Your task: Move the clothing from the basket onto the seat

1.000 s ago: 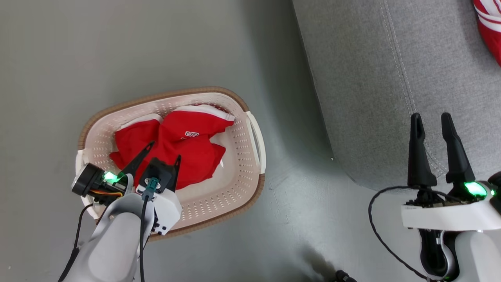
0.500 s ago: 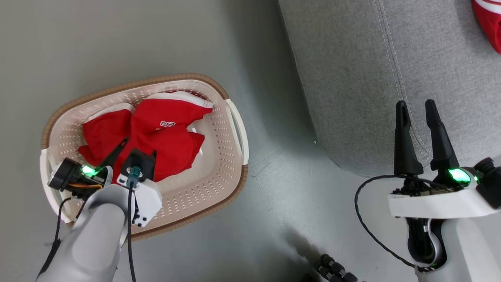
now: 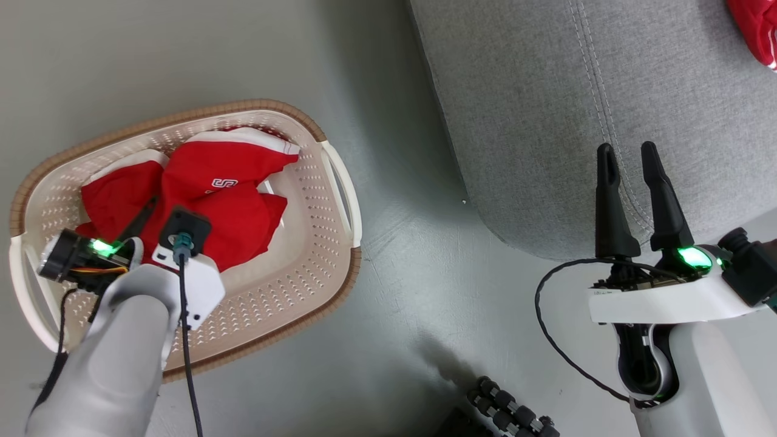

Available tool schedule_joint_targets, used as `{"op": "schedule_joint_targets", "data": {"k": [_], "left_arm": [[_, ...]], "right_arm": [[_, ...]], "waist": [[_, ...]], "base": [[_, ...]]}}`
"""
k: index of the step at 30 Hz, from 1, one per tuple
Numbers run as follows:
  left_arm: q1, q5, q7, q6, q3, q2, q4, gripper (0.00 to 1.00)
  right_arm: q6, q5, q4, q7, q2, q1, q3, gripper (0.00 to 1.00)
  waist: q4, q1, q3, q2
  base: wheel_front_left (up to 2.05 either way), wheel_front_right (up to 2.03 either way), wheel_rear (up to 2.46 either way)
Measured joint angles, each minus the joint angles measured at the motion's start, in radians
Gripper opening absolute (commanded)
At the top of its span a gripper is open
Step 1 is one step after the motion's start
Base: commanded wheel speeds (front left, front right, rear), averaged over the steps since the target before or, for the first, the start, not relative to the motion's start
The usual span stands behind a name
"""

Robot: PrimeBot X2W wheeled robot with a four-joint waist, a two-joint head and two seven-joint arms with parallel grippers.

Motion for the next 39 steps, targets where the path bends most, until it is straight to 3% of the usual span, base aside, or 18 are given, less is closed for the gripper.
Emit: {"op": "schedule_joint_targets", "data": {"k": [5, 9, 10, 14, 15, 22, 35, 39], "left_arm": [[-0.017, 0.01, 0.022, 0.035, 0.01, 0.024, 0.024, 1.0], [-0.018, 0.014, 0.03, 0.035, 0.01, 0.023, 0.038, 1.0], [-0.018, 0.014, 0.031, 0.035, 0.01, 0.022, 0.041, 0.9], [-0.018, 0.014, 0.039, 0.035, 0.007, 0.015, 0.061, 0.03], [-0.018, 0.014, 0.042, 0.034, 0.005, 0.013, 0.066, 0.0], [-0.018, 0.014, 0.03, 0.032, -0.012, -0.01, 0.07, 0.0], [-0.018, 0.006, -0.092, 0.035, -0.013, -0.03, 0.018, 0.0], [-0.018, 0.0, -0.112, 0.052, -0.008, -0.041, -0.003, 0.0]], "right_arm": [[0.0, 0.004, 0.01, -0.001, 0.0, -0.025, 0.019, 1.0], [0.0, 0.008, 0.017, -0.001, 0.0, -0.039, 0.02, 1.0], [0.0, 0.009, 0.017, -0.001, 0.0, -0.04, 0.02, 1.0], [0.0, 0.012, 0.018, -0.001, 0.0, -0.048, 0.019, 1.0], [0.0, 0.014, 0.019, -0.001, 0.0, -0.056, 0.019, 1.0], [0.0, 0.016, 0.021, -0.001, 0.0, -0.079, 0.018, 1.0], [0.0, 0.016, 0.026, -0.001, 0.0, -0.117, 0.01, 1.0], [0.0, 0.013, 0.028, -0.001, 0.0, -0.119, 0.0, 1.0]], "waist": [[-0.016, 0.0, 0.015, 0.0], [-0.025, -0.0001, 0.024, 0.0], [-0.027, -0.0001, 0.025, 0.0], [-0.029, 0.0, 0.024, 0.0], [-0.029, 0.0, 0.023, 0.0], [-0.026, 0.0, 0.014, 0.0], [0.003, 0.0, -0.02, 0.0], [0.017, 0.0, -0.036, 0.0]], "base": [[0.0, 0.0, 0.0], [0.0, 0.0, 0.0], [0.0, 0.0, 0.0], [0.0, 0.0, 0.0], [0.0, 0.0, 0.0], [0.0, 0.0, 0.0], [0.0, 0.0, 0.0], [0.0, 0.0, 0.0]]}}
